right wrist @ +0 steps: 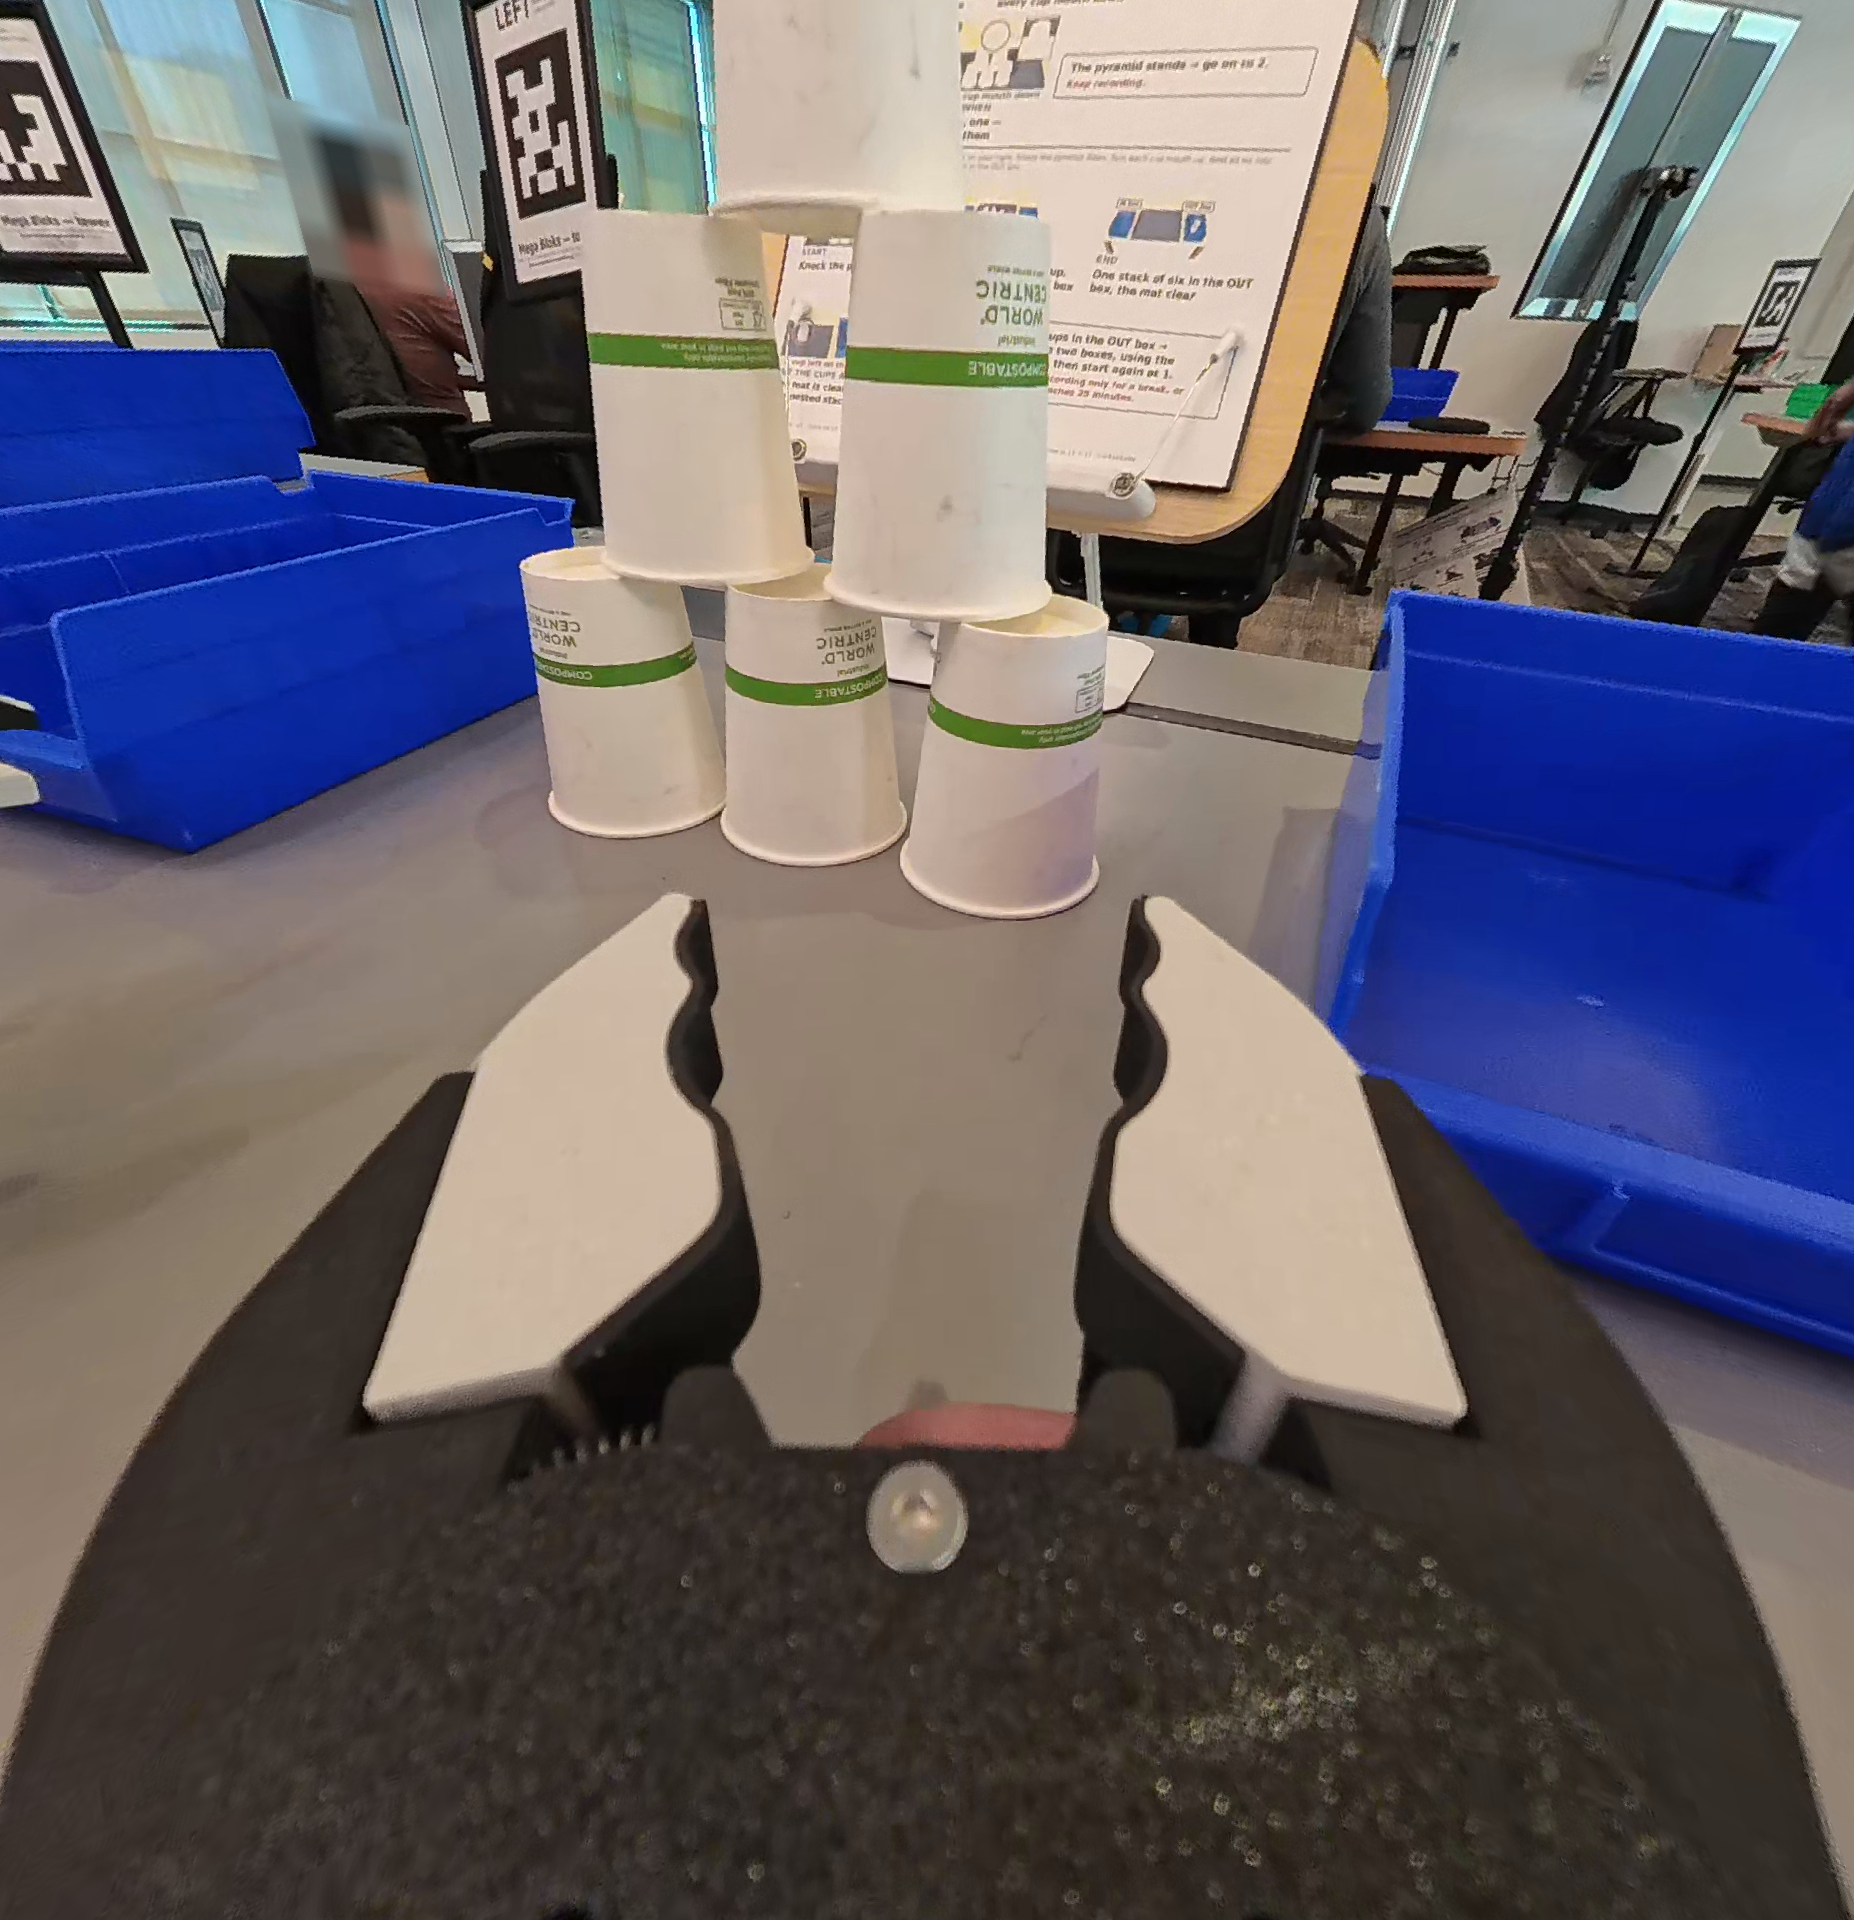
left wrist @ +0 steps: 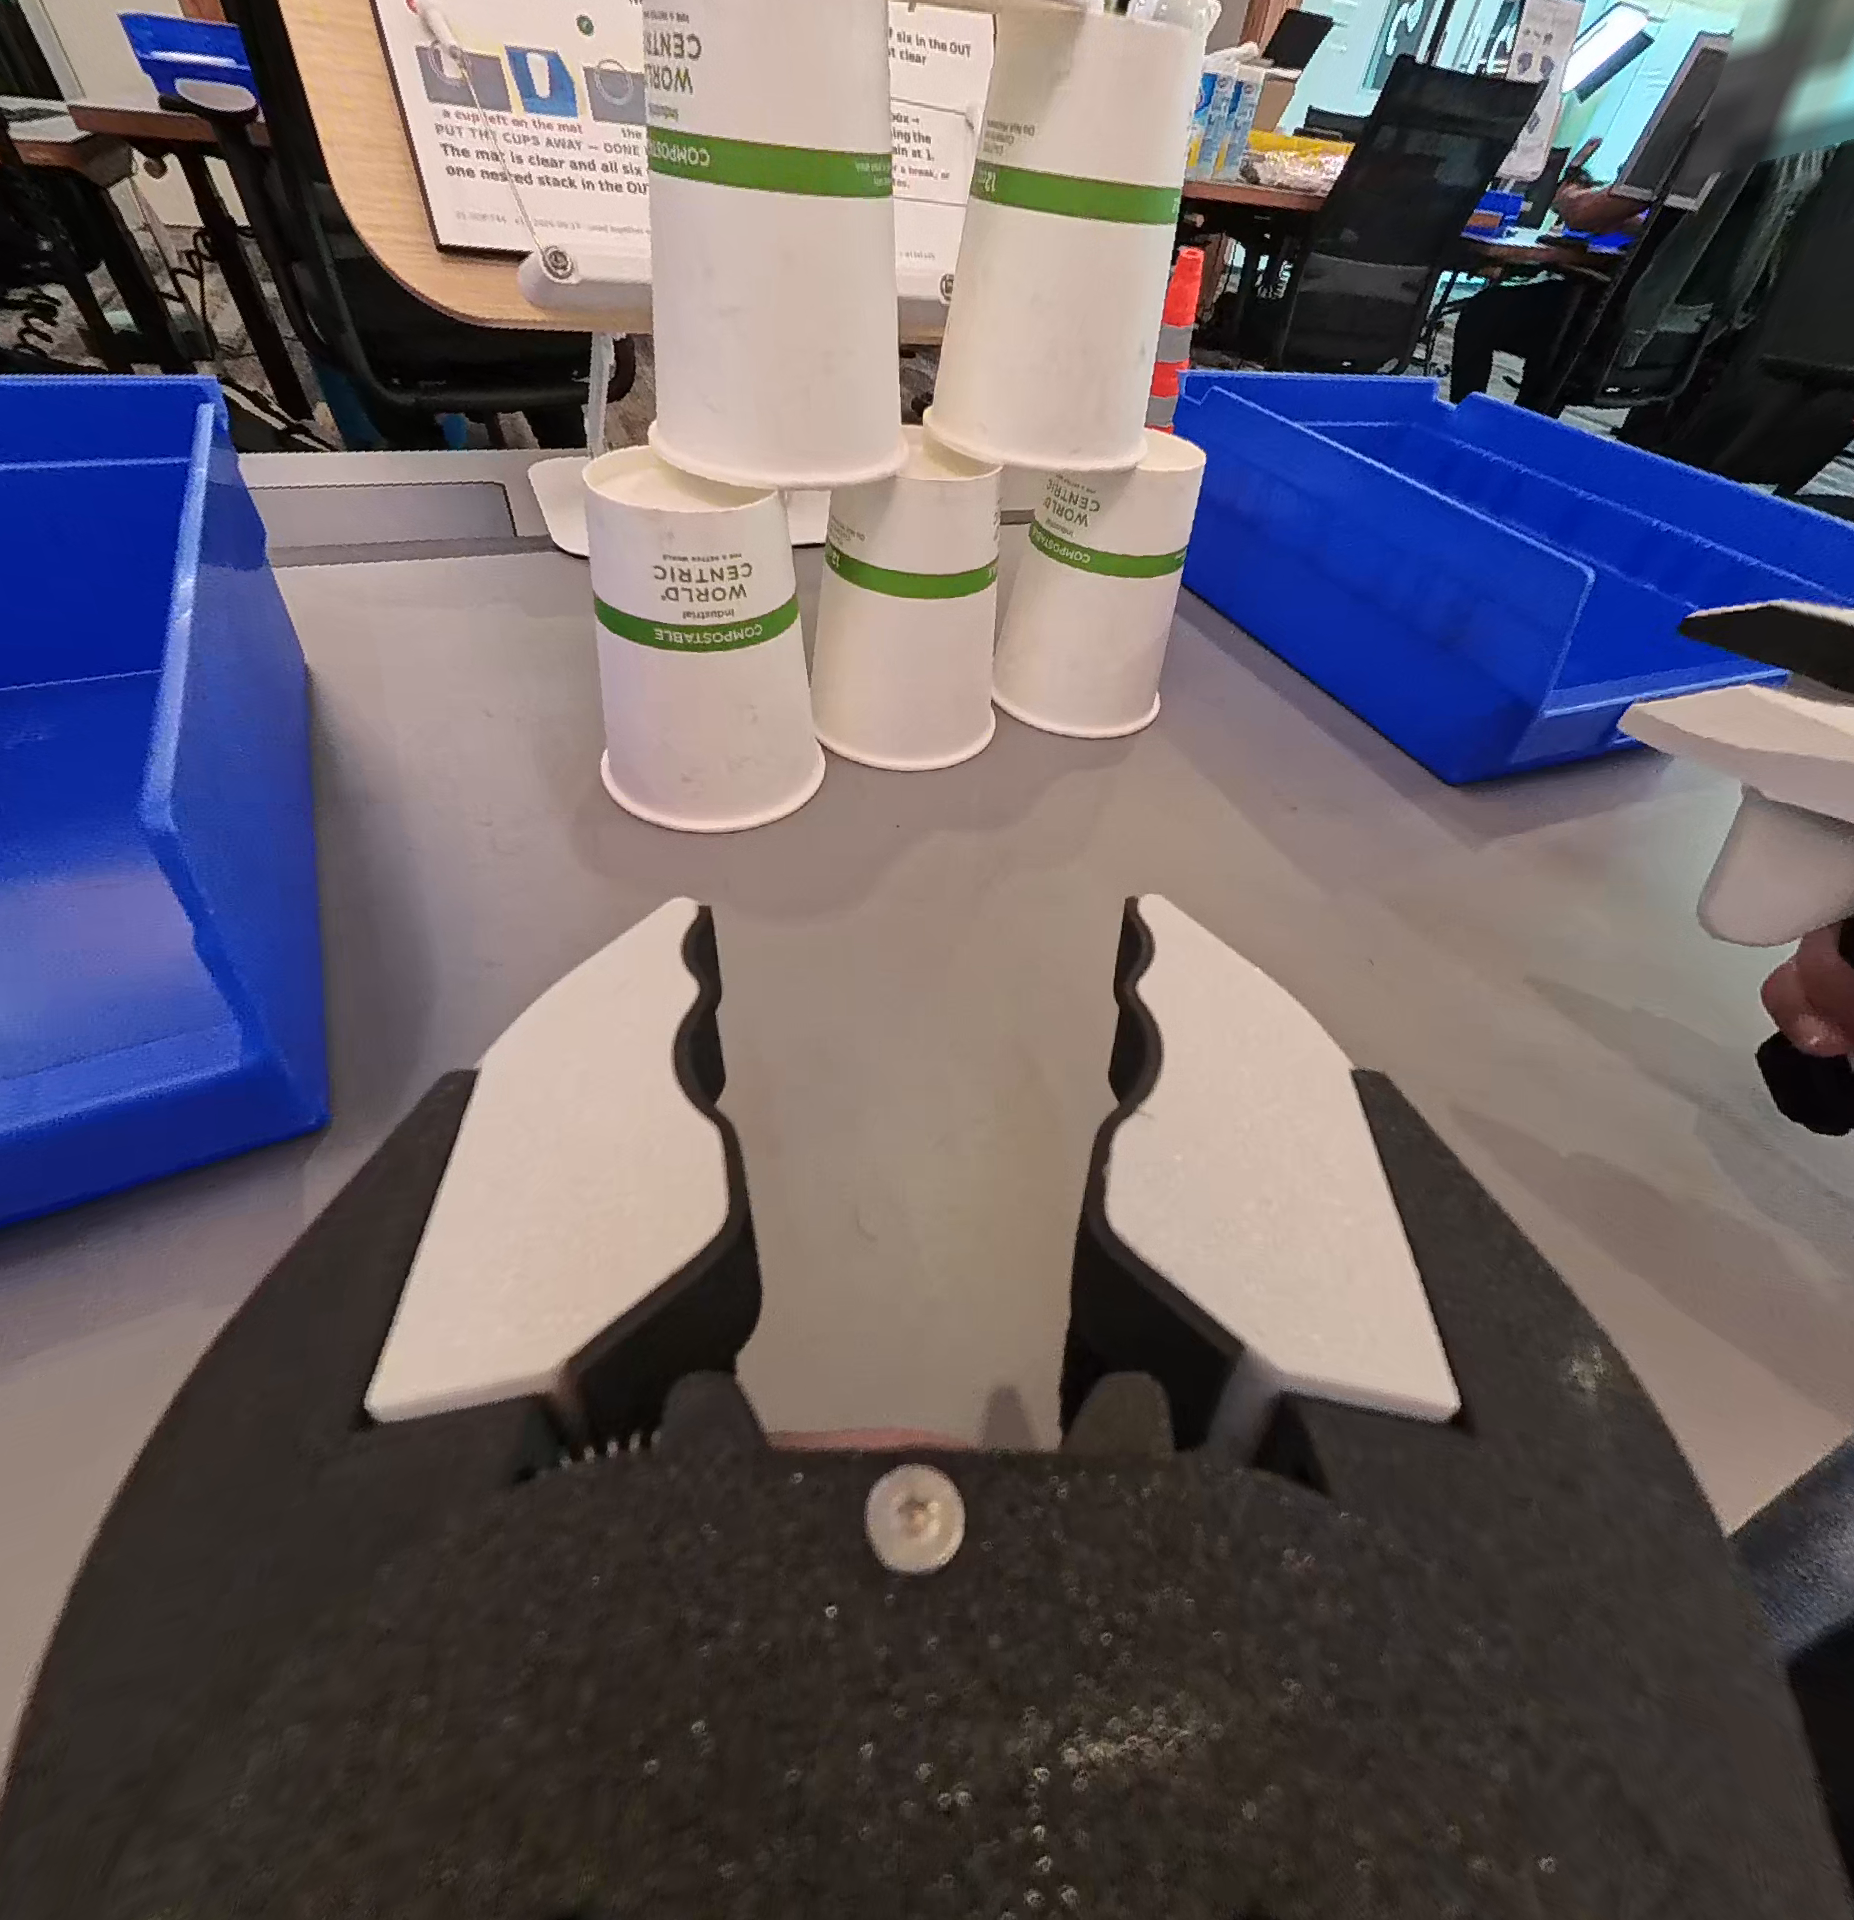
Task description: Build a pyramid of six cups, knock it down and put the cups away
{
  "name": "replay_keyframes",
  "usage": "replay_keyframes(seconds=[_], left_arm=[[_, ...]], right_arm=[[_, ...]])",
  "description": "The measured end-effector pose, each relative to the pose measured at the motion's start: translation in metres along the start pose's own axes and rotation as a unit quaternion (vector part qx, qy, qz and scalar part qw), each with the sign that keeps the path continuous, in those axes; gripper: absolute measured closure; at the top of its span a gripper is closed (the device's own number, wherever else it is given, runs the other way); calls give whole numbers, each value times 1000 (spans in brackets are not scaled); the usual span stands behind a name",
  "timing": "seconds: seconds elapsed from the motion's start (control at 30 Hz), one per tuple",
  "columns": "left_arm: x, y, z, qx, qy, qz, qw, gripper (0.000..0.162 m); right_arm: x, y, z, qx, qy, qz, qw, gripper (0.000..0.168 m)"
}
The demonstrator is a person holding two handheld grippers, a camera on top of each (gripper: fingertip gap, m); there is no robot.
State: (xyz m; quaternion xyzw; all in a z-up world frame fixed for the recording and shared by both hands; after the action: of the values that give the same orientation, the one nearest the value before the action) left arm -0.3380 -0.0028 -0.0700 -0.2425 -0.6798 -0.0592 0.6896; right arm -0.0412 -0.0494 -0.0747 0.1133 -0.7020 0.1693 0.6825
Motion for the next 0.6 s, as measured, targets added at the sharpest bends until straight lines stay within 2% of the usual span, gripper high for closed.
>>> replay_keyframes(seconds=[0.6], left_arm=[[-2, 2, -2, -6, 4, 12, 1000, 89]], right_arm=[[-2, 2, 3, 9, -5, 8, 1000, 94]])
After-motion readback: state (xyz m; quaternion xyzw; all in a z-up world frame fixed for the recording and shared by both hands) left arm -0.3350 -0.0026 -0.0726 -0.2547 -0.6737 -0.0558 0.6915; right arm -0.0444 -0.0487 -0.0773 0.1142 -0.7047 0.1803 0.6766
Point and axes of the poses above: each gripper's, where its closed fingertips meet, y out along the fingers, x out of its top, z = x × y across the jaws, the point moved 9 cm from there along -y, back along the fingers, and after that the axes turned 12 degrees about x, right-handed, at the moved point
